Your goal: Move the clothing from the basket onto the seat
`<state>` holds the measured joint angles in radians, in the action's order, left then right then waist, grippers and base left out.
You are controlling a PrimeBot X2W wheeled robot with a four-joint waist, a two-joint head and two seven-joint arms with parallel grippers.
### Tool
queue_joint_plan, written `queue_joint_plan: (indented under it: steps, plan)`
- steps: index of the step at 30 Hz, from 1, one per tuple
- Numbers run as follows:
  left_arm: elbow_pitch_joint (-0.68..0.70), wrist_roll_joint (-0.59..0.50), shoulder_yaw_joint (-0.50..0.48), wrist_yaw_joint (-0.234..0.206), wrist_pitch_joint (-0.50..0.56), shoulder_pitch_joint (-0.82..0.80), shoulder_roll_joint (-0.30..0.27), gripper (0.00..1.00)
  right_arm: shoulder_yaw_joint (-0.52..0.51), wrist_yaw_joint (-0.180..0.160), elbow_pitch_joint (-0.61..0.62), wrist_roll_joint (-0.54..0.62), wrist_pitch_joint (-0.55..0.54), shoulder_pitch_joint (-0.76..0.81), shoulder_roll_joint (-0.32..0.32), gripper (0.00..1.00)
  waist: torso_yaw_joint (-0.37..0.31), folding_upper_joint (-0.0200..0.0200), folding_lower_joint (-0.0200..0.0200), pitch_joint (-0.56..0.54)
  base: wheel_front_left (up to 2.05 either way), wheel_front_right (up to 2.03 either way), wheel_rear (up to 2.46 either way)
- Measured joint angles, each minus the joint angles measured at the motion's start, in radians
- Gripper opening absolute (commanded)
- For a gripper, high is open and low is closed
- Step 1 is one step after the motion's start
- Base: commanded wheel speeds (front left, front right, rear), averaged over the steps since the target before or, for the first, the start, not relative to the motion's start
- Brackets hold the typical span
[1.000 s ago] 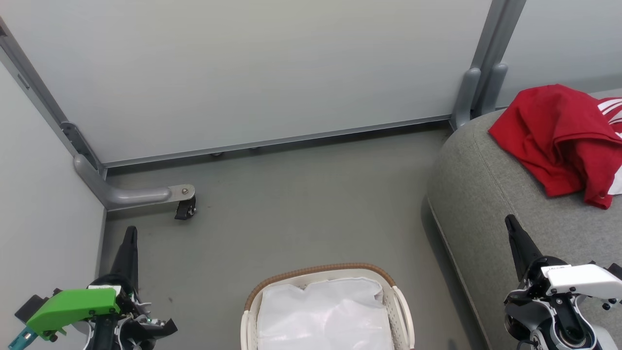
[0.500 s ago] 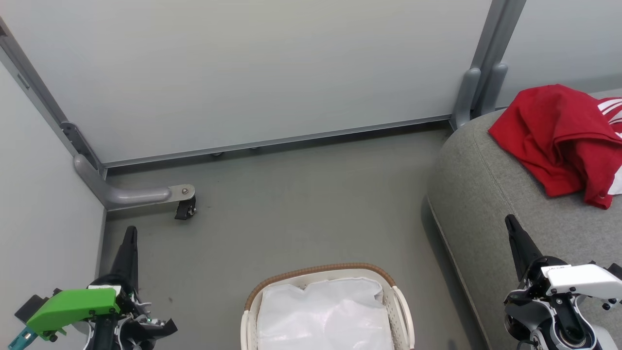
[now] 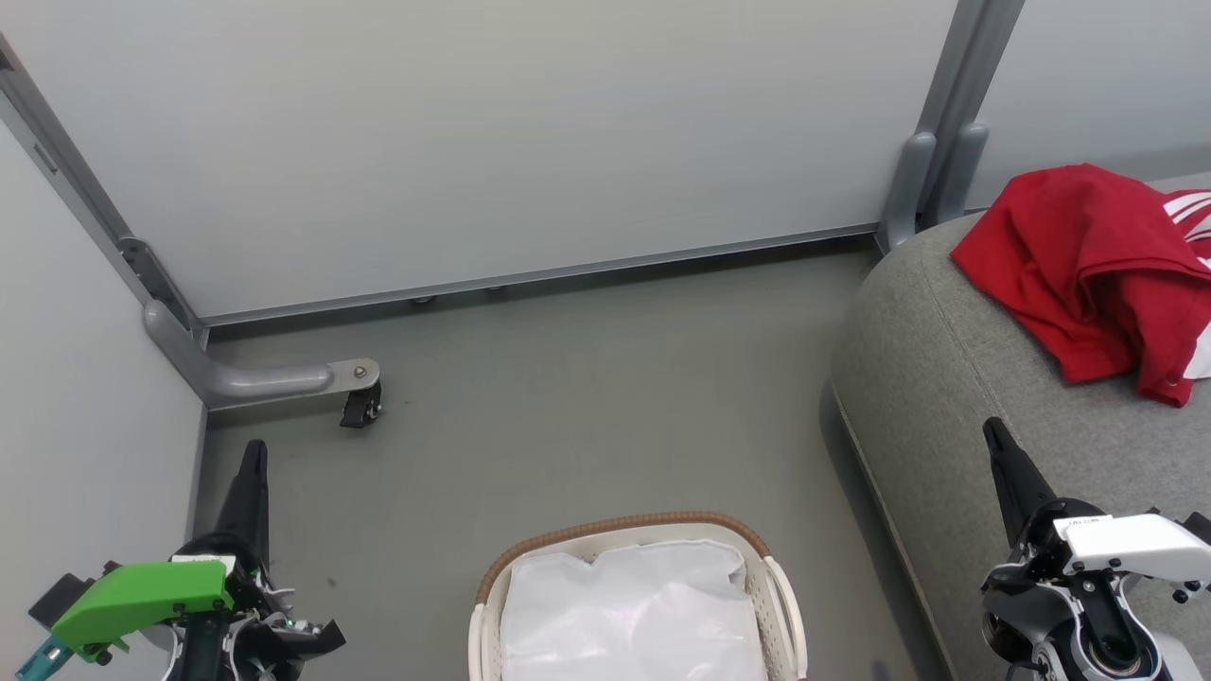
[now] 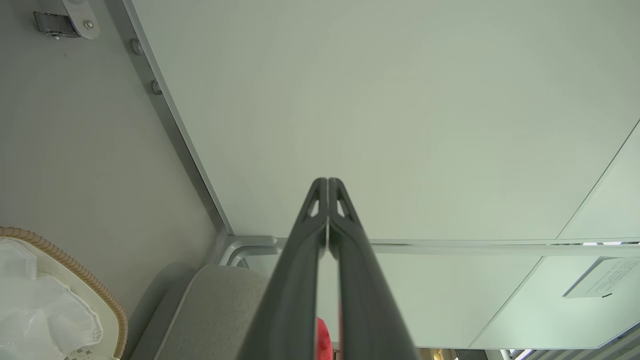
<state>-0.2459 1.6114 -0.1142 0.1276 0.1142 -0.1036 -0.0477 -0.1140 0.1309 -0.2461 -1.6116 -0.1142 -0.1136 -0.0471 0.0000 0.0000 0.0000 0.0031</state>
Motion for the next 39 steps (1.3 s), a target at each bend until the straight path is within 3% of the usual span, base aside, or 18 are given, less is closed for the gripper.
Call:
queue_joint_plan:
  steps: [39]
  plan:
    - [0.0,0.0,0.0,0.0,0.0,0.0,0.0,0.0,0.0,0.0,0.0,0.0,0.0,0.0,0.0,0.0,0.0,0.0,0.0,0.0,0.0,0.0,0.0]
